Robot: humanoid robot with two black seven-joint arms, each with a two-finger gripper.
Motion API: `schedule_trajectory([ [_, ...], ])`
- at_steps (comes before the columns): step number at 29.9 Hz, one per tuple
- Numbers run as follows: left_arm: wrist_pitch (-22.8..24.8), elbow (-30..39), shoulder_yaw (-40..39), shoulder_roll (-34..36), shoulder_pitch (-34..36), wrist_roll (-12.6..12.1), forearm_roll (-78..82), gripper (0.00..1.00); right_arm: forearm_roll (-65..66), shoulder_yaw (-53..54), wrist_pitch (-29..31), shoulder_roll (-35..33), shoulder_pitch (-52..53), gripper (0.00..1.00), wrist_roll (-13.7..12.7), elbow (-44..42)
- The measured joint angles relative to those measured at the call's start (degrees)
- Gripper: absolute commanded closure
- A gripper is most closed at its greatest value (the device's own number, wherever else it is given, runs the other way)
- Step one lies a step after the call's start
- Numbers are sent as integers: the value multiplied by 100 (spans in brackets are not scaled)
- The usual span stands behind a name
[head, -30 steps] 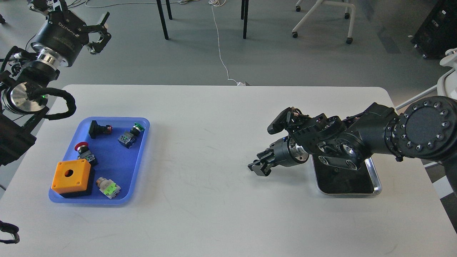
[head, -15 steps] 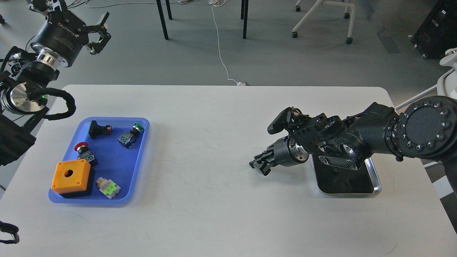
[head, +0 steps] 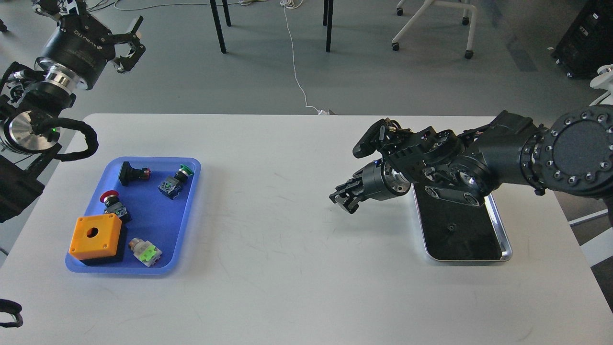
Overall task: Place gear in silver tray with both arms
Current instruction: 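Carry the gear with the right gripper into the silver tray and release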
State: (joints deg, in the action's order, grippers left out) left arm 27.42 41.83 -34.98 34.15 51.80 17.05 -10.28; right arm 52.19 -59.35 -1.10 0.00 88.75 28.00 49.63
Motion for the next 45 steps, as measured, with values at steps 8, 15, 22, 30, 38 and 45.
schedule_trajectory([
  [8,-60,175,5,26,2,0,0,2,169,-9,2,-527,535,82,1,530],
  [15,-71,286,10,82,11,0,0,2,702,9,5,-2128,635,82,0,1130],
  [22,-71,292,59,90,11,0,0,2,939,58,-33,-3041,-99,82,-1,847],
  [30,-187,483,79,66,-2,-15,6,2,944,346,-283,-3042,-979,81,0,290],
  [38,-212,501,87,72,-12,-47,9,2,944,360,-294,-2812,-1345,75,1,-143],
  [45,-210,501,88,73,-11,-87,13,2,942,392,-362,-2830,-1363,51,0,-151],
])
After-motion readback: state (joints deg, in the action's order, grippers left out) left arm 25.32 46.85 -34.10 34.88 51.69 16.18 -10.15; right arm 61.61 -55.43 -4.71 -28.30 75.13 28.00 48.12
